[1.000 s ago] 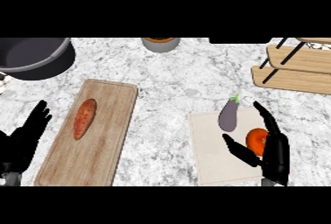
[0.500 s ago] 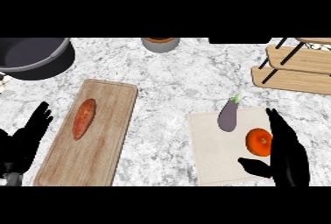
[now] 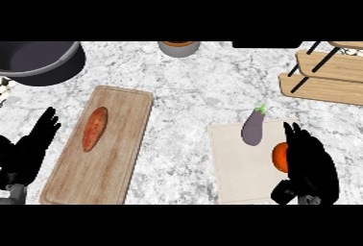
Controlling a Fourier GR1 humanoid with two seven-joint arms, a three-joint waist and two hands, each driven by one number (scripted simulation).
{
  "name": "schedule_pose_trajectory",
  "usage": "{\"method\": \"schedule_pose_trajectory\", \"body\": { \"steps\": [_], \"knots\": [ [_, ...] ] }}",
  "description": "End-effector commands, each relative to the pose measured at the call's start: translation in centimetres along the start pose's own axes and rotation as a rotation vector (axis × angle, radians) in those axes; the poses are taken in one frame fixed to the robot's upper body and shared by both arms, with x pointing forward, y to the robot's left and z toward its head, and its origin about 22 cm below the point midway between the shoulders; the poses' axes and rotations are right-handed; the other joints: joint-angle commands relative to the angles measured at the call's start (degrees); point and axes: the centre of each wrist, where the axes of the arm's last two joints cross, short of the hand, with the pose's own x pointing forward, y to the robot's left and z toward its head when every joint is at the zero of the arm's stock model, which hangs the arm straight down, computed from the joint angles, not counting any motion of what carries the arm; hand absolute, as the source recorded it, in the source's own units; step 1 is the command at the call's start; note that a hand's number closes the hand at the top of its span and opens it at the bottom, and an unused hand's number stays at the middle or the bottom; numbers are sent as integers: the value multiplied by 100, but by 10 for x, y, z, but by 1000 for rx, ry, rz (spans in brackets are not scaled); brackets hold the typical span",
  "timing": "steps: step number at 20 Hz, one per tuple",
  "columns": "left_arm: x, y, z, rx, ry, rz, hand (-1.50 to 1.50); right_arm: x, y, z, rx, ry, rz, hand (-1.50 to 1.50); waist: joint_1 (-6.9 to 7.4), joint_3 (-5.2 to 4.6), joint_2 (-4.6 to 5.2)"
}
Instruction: Pick the squash from the placemat and place it in the tiered shelf
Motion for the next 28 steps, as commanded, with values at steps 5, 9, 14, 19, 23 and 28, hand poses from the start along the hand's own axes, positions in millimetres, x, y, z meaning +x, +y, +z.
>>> {"method": "schedule_pose_trajectory", "body": {
  "steps": [5, 9, 14, 19, 23, 28],
  "knots": [
    [-4, 4, -12, -7, -7, 13, 0, 13, 10, -17, 90, 88, 133, -150, -30, 15, 13],
    [-22, -2, -1, -5, 0, -6, 0, 13, -10, -37, 76, 89, 134, -150, -11, 17, 8],
    [6, -12, 5, 1, -7, 3, 0, 2, -13, -35, 97, 119, 140, -150, -12, 19, -2],
    [-24, 8, 1, -13, 6, 1, 0, -25, 20, -62, 90, 94, 129, -150, -20, 18, 5],
    [-13, -2, 7, 12, 19, 7, 0, -19, 42, -50, 65, 76, 147, -150, -18, 19, 0],
    [-4, 10, -2, -14, -14, -4, 0, -27, 56, -68, 85, 93, 135, -150, -17, 20, 3]
  ]
}}
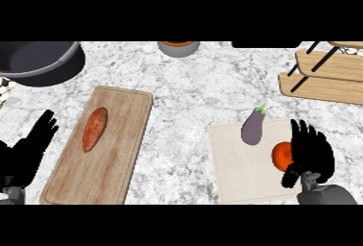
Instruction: Pick the squash from the placemat and place it in the tiered shelf
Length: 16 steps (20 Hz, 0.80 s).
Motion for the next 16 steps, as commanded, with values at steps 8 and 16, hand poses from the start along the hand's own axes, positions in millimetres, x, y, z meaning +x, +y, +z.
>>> {"method": "schedule_pose_trajectory", "body": {
  "steps": [8, 16],
  "knots": [
    [30, 6, 4, -3, -9, -5, 0, 0, 7, -21, 58, -21, -52, 150, 8, 3, -3],
    [11, -9, -1, 20, 5, 10, 0, -4, 29, -15, -42, -54, 41, 150, -5, 2, 1]
  ]
}}
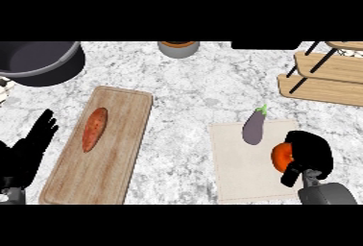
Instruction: Pick the squash from the placemat and place it in the tiered shelf
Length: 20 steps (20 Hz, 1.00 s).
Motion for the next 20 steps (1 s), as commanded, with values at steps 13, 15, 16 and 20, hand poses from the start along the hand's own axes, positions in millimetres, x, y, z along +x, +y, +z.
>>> {"method": "schedule_pose_trajectory", "body": {
  "steps": [13, 15, 16, 20],
  "knots": [
    [-7, 1, 3, -7, 2, 4, 0, -79, -82, -13, -227, -637, -110, 150, -27, 63, 41],
    [-5, 7, -1, 18, 7, 3, 0, -104, -111, -4, -241, -690, -130, 150, -107, 55, 26],
    [-3, -2, 11, 0, 13, 4, 0, -109, -118, -7, -257, -680, -175, 150, -29, 60, 21],
    [7, 2, -1, -11, -4, -5, 0, -154, -135, -8, -284, -659, -291, 150, -49, 58, 38]
  ]
}}
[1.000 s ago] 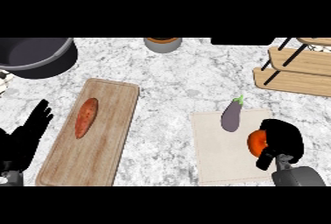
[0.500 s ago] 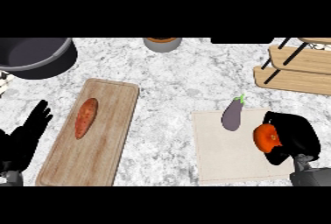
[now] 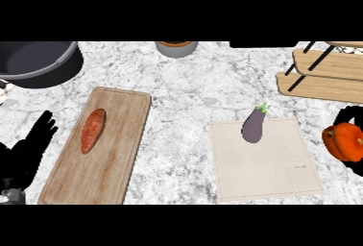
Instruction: Pick the squash from the placemat and place it in the tiered shelf
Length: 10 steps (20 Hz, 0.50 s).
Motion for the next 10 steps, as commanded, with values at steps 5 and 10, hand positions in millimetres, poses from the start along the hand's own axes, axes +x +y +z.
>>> {"method": "schedule_pose_trajectory", "body": {
  "steps": [5, 10],
  "knots": [
    [-8, -6, 12, 9, -3, 7, 0, -24, -87, 40, -81, -55, -276, 150, -37, -7, -34],
    [-23, 0, 6, 8, 28, -2, 0, -41, -106, 69, -159, -40, -439, 150, -52, -7, -10]
  ]
}}
